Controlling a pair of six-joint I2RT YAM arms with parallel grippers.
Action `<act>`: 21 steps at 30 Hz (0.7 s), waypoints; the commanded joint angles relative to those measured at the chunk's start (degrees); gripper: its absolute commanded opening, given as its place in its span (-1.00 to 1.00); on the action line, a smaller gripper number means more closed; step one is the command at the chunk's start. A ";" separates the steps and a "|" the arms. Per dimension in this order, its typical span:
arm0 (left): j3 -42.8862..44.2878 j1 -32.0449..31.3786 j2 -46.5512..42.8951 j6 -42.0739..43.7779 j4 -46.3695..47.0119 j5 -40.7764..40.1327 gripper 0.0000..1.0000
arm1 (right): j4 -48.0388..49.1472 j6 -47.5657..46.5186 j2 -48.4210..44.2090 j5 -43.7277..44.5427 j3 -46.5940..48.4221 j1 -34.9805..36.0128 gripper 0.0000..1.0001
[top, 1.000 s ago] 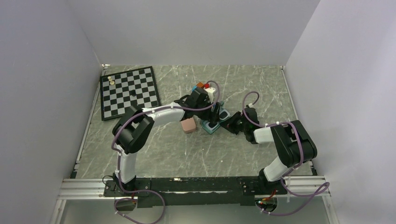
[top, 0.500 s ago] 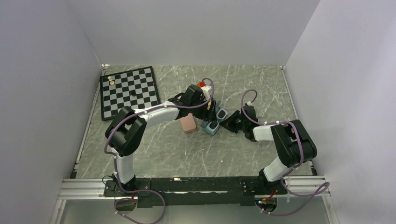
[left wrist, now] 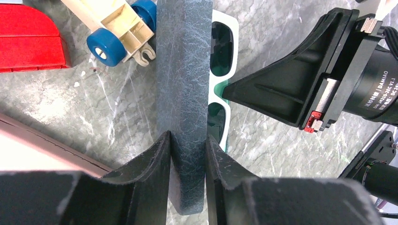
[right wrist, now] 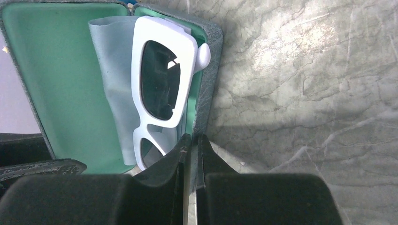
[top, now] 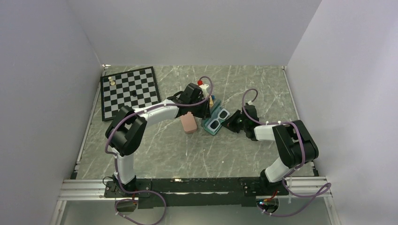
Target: Organize the sunglasses
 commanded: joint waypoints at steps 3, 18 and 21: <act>0.42 -1.83 -0.70 -1.89 1.57 3.03 -0.51 | -7.38 -3.25 2.45 3.19 0.23 0.34 -0.80; 14.27 -14.85 10.20 1.98 -15.04 -18.90 -0.98 | -8.86 -4.32 2.14 1.08 3.09 1.22 -0.85; 16.92 -17.01 13.49 3.15 -16.81 -19.09 -0.94 | -8.15 -5.44 2.08 0.05 3.11 1.34 -0.85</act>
